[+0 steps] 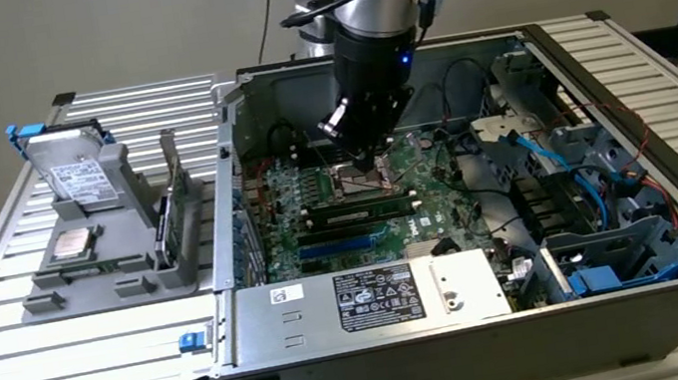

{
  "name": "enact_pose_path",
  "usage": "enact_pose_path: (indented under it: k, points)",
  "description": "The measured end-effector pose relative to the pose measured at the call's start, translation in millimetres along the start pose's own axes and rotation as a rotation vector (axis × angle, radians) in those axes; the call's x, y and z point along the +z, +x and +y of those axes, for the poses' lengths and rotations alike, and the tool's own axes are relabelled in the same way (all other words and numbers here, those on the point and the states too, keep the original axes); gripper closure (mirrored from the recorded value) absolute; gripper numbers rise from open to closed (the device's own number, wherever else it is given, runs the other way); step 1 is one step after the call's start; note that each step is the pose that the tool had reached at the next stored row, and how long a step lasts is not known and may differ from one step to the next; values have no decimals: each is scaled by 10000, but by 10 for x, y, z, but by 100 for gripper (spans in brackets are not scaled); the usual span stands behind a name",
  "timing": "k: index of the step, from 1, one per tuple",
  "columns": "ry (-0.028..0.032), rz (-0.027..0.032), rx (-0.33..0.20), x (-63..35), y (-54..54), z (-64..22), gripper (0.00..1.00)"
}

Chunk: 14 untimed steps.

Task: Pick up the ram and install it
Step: 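Press down the ram until it locks into place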

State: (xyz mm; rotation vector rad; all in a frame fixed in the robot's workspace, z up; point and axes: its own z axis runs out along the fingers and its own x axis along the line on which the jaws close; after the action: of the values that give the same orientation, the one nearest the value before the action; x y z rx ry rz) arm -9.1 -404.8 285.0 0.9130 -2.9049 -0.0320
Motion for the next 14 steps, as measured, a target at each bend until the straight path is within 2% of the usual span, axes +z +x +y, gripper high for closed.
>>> enact_pose_path:
  k: [2, 4, 14]
  points:
    - [32, 25, 195, -7, 1, 0, 89]
    - [28, 24, 440, -11, 1, 1, 89]
    - [-95, -39, 1847, -50, 4, 3, 89]
